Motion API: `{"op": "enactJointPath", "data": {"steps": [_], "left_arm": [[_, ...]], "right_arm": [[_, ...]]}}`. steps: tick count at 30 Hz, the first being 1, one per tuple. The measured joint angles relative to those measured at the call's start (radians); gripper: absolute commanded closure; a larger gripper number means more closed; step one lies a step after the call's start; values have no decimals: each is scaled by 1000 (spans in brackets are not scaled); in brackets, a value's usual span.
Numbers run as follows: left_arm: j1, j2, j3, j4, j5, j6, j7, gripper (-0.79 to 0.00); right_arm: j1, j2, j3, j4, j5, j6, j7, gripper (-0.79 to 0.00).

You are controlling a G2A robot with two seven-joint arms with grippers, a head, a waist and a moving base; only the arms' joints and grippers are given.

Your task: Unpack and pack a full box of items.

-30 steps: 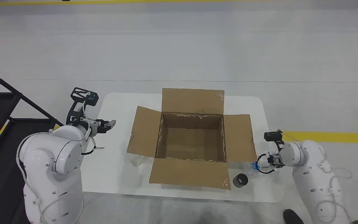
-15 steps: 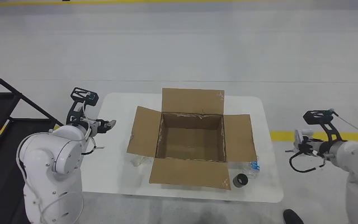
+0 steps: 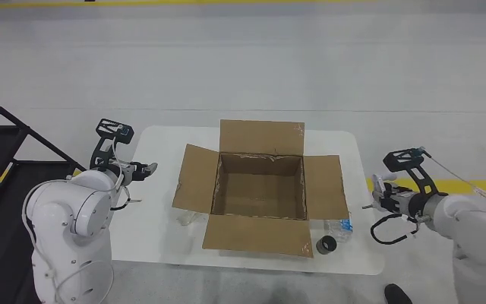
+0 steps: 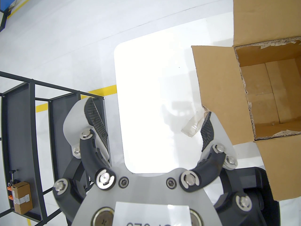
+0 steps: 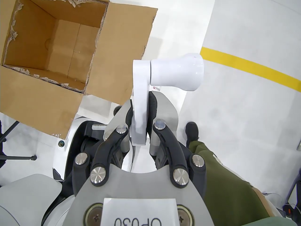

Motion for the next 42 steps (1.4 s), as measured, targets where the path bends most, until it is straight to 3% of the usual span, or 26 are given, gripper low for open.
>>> {"op": "enactJointPath", "data": {"steps": [5, 9, 15, 19, 26, 29, 42], "left_arm": [[0, 0, 0, 0, 0, 0, 0, -785], [0, 0, 0, 0, 0, 0, 0, -785], [0, 0, 0, 0, 0, 0, 0, -785], [0, 0, 0, 0, 0, 0, 0, -785], [0, 0, 0, 0, 0, 0, 0, -785], [0, 0, 0, 0, 0, 0, 0, -785], [0, 0, 0, 0, 0, 0, 0, -785]], "right_arm": [[-7, -1, -24, 19, 14, -1, -47, 0], [56, -2, -139, 17, 27, 15, -93, 0], [263, -23, -440, 113, -32, 105, -157, 0], [419, -62, -689, 279, -99, 208, -231, 0], [618, -157, -982, 616, 41, 386, -347, 0], [658, -180, -1037, 695, 51, 422, -390, 0], [645, -179, -1049, 695, 12, 429, -402, 0]]}}
